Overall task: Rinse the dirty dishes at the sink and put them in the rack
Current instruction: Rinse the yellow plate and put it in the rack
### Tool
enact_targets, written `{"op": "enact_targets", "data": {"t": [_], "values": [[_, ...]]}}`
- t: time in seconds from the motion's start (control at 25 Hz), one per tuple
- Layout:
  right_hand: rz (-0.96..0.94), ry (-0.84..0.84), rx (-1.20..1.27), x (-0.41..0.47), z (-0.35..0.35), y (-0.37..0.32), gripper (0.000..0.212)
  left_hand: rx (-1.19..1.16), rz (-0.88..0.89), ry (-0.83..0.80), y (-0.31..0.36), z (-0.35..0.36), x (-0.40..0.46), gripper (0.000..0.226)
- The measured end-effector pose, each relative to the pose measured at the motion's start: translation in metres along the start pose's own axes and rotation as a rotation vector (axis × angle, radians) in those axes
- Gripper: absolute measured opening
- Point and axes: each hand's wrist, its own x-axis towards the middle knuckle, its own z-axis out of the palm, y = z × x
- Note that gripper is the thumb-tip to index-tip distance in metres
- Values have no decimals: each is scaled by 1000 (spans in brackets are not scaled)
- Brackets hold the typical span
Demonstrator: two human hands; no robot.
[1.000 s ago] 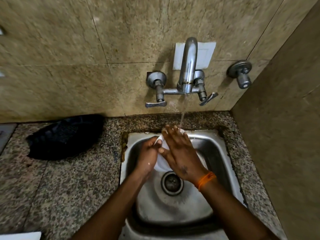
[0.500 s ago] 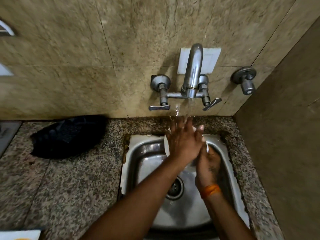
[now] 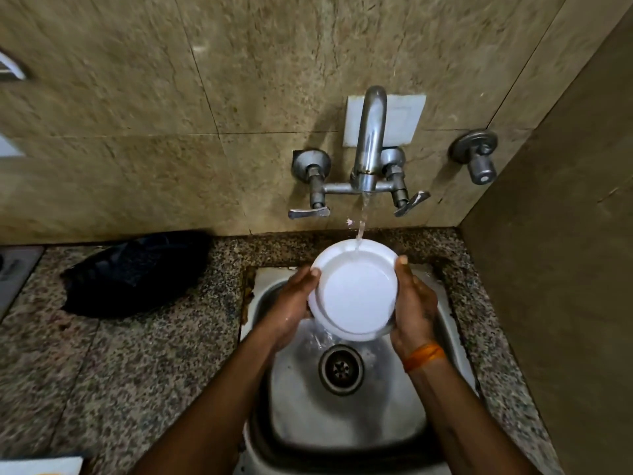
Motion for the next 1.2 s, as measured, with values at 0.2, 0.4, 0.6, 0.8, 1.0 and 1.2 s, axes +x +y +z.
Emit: {"op": "enact_targets", "data": {"t": [0.2, 0.4, 0.6, 0.8, 1.0, 1.2], "values": [[-292, -77, -254, 29, 18, -2, 45, -103, -3, -91, -2, -13, -28, 29], [-889, -415, -1132, -3, 42, 5, 77, -289, 12, 59, 5, 10, -20, 26], [-1200, -811, -1268, -17, 7, 17, 84, -446, 33, 120, 6, 5, -10, 31], [-861, -504, -1243, 9, 10, 6, 85, -624, -26, 101, -4, 21, -16, 34], [-962, -703, -1099, -43, 10, 19, 73, -942, 17, 83, -19, 29, -11, 58], [-773, -443, -947, -70, 14, 38, 73, -1051, -31, -11, -27, 27, -13, 69]]}}
